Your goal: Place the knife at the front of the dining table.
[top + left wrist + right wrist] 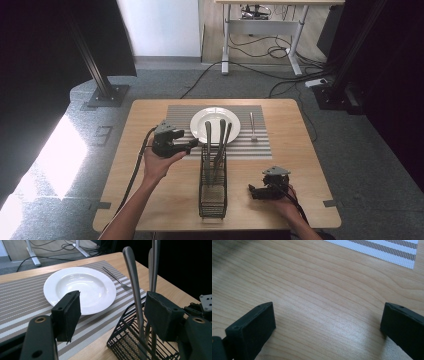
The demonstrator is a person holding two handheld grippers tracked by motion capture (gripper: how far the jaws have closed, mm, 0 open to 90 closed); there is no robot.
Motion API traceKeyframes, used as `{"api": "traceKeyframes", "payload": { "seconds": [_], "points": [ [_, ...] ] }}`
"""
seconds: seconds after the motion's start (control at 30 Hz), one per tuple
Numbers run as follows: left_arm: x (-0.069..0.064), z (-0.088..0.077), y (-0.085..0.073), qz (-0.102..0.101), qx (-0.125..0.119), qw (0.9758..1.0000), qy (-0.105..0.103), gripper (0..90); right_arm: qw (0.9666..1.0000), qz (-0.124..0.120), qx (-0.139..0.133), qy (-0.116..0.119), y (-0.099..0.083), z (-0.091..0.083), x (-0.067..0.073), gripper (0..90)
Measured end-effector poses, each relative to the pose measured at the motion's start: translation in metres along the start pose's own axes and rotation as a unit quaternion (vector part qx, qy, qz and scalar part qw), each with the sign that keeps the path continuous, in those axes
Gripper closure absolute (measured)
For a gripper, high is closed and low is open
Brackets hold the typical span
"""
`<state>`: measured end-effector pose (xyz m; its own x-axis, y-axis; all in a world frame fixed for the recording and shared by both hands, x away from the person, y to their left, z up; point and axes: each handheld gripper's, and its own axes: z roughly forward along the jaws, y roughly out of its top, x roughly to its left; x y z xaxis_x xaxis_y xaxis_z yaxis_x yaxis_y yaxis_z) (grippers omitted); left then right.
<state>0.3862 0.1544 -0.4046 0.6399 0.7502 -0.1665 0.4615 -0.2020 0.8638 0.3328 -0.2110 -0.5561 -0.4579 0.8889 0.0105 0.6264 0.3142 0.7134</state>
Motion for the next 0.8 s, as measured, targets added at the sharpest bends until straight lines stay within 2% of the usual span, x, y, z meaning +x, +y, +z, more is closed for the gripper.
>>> {"api": "traceKeyframes", "payload": {
  "seconds": [0.1,0.2,0.47,0.53,0.8],
  "points": [
    [-0.002,0.006,0.003,0.008,0.007,0.9999,0.000,29.7,1.0000,0.000,0.000,0.000,0.000,0.000,0.000,0.0],
    [-0.001,0.013,0.004,0.002,0.012,0.9999,-0.004,30.0,1.0000,-0.002,0.000,0.000,0.000,0.000,0.000,0.0],
    [-0.004,0.024,0.007,0.001,0.019,0.9998,-0.010,30.9,1.0000,-0.001,-0.001,0.000,0.000,0.000,0.000,0.0],
    [-0.005,0.029,0.009,0.000,0.021,0.9996,-0.018,32.1,1.0000,-0.001,-0.001,0.000,0.000,0.000,0.000,0.0],
    [-0.005,0.039,0.009,-0.005,0.020,0.9995,-0.023,37.5,1.0000,-0.002,-0.001,0.000,0.000,0.000,0.000,0.0]
  ]
}}
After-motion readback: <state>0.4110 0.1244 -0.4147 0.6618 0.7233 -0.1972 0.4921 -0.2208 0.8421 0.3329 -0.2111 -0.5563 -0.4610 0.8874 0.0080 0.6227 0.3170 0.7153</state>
